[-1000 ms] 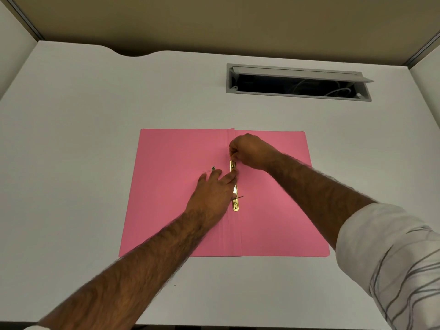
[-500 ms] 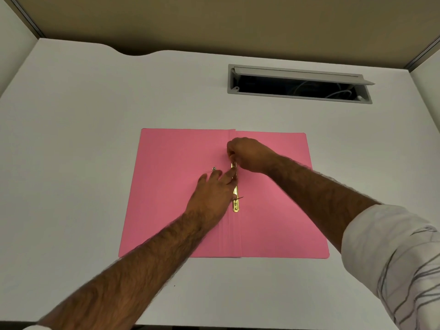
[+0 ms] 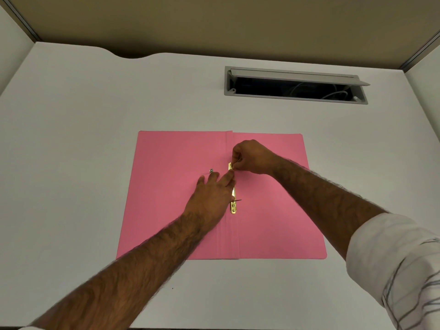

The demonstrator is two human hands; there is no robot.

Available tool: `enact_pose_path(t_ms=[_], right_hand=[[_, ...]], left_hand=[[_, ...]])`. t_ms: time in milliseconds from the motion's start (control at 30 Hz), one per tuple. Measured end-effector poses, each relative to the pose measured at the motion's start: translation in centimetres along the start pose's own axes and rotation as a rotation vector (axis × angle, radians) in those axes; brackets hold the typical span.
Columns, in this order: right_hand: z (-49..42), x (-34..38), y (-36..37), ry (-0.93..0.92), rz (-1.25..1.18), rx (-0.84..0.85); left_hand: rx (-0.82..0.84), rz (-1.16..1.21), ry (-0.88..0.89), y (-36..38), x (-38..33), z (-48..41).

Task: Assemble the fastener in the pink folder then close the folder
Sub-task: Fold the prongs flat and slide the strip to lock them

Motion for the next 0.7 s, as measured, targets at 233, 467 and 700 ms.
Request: enact_pose_path(t_ms=[233, 467, 700], right_hand=[[-0.7, 0.8, 0.6, 0.065, 0.069, -0.001], [-1.3, 0.9, 0.5, 0.046, 0.102, 0.000], [-2.2, -0.5, 0.7, 0.267, -0.037, -0.055]], left_hand=[[0.046, -0.009, 0.005, -0.1, -0.3, 0.0], [0.030, -0.022, 0.018, -0.2, -0.4, 0.0], [0.002, -0.001, 0.016, -0.4, 0.0, 0.0]])
Point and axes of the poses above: each hand's wrist, its own z-axis away from the middle knuckle, its own y-axis out of the palm, x = y × z, the point moved 8 cm from there along -z, towards the middle knuckle, and after that the axes turned 2 degrees about -y, right-handed, at the moved point
